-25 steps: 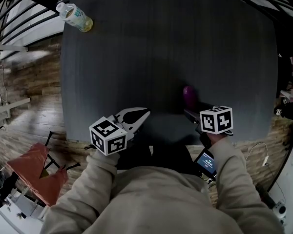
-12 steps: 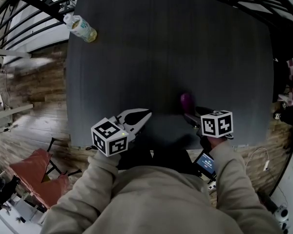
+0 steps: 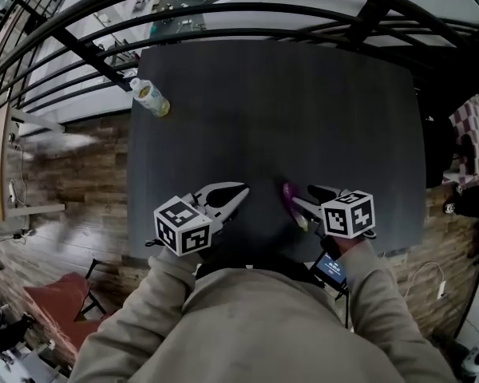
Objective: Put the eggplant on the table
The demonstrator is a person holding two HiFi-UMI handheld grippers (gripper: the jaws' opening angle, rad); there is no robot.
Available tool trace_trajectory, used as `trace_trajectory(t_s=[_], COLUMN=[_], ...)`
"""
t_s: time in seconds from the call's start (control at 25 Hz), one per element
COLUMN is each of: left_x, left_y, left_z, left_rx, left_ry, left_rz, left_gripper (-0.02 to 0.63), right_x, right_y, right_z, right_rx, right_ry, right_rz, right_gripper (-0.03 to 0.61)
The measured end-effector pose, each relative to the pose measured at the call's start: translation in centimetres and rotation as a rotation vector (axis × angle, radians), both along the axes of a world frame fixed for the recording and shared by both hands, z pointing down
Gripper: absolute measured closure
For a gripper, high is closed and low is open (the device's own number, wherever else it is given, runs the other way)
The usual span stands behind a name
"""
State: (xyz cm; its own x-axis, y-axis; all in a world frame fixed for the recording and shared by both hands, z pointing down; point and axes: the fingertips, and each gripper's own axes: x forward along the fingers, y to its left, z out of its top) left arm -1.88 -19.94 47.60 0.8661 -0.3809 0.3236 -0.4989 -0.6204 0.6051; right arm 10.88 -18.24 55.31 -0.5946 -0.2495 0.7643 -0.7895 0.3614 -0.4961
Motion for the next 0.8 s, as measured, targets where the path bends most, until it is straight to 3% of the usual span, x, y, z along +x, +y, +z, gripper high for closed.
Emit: trace_trajectory(t_s=[0.12,0.28,0.44,0.8], left_x=[1.0,2.2,2.8,4.8], left_y=[-0.1,-1.0,-1.9,-2.5], left_z=[-2.5,-6.6,-11.1,-20.6], left_rx=[0.047,0.139,0.226,0.414], left_ry=[0.005,0.030,0.075,0.123], left_rz=[0.022,0.050,0.045,0.113], left_gripper=[0.612,0.612,0.612,0.612], right_x=[-1.5,-3.5,-3.3,-1.9], right_y=[-0.3,-1.3,-2.7,-4.9], right_z=[-3.9,-9.8,-15.4,-27.0], right_rx=[0.067,0.191,0.317,0.584], right_ry=[-0.070,-0.179,-0.267,-0.351], right_rz=[-0.026,-0.067,-0.040,-0.053], right_gripper=[0.337,0.432,0.527,0.563])
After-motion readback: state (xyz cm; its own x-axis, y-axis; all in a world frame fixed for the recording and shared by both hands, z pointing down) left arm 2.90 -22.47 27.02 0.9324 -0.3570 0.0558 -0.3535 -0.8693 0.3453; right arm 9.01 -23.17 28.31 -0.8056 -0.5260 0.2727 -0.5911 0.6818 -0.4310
